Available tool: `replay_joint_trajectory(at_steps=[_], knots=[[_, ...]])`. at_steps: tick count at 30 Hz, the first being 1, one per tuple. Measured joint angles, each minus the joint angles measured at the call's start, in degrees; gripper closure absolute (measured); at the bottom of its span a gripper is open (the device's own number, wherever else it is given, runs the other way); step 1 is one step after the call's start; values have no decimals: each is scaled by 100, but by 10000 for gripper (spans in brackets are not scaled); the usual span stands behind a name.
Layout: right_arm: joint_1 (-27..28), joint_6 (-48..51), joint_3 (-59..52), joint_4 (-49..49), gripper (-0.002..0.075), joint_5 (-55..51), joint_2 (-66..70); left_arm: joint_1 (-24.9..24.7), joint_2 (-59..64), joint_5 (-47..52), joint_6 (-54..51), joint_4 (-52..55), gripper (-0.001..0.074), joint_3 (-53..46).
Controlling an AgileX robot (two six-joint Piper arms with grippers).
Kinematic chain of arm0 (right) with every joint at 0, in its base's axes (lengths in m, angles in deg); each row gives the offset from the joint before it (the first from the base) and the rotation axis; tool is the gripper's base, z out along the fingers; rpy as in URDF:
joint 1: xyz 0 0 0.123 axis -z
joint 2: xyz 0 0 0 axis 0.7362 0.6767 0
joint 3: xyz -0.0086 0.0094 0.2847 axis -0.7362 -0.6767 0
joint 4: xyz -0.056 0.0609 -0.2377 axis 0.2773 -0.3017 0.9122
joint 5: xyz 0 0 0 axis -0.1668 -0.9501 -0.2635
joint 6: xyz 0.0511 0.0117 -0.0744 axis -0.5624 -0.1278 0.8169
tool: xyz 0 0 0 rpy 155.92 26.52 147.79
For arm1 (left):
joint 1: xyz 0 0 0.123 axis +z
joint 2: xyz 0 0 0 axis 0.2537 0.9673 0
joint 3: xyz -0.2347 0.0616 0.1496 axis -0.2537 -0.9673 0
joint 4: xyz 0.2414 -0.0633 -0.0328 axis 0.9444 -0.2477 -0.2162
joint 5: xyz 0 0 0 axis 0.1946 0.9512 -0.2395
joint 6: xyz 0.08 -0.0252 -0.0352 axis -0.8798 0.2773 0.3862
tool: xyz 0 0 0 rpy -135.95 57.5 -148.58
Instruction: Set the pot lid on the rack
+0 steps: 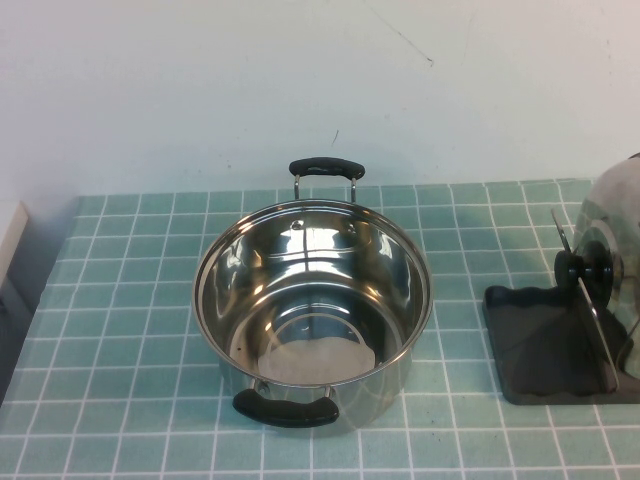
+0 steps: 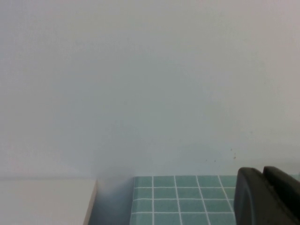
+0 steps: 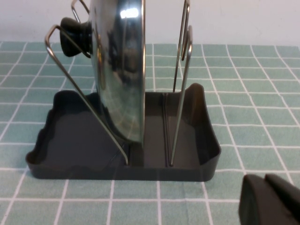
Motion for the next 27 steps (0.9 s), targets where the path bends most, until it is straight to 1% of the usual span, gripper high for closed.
replay_joint_trajectory(at_steps=[3, 6, 7, 9, 11, 12, 13, 14, 15, 18, 20, 23, 25, 27], knots=[[0, 0, 0, 0, 727, 0, 0, 0, 0, 51, 473, 0, 738, 0], [0, 0, 0, 0, 727, 0, 0, 0, 13, 51, 1455, 89, 738, 0], [0, 0, 0, 0, 727, 0, 0, 0, 40, 65, 1872, 370, 738, -15], [0, 0, 0, 0, 727, 0, 0, 27, 68, 215, 2833, 1510, 738, -55], [0, 0, 0, 0, 727, 0, 0, 161, 106, 482, 4045, 3156, 738, -190], [0, 0, 0, 0, 728, 0, 0, 242, 106, 596, 4576, 3790, 738, -278], [0, 0, 0, 0, 728, 0, 0, 373, 106, 784, 5227, 4492, 738, -374], [0, 0, 0, 0, 728, 0, 0, 506, 106, 965, 5735, 4863, 738, -435], [0, 0, 0, 0, 728, 0, 0, 711, 106, 1208, 6332, 5507, 738, -558], [0, 0, 0, 0, 728, 0, 0, 1512, 106, 2192, 7906, 6934, 738, -788], [0, 0, 0, 0, 728, 0, 0, 2062, 106, 3096, 8678, 7960, 738, -831], [0, 0, 0, 0, 728, 0, 0, 2633, 73, 4091, 9225, 8892, 738, -920], [0, 0, 0, 0, 728, 0, 0, 2837, 0, 4376, 9347, 9161, 738, -1009], [0, 0, 0, 0, 728, 0, 0, 2924, -71, 4423, 9418, 9359, 738, -1008]])
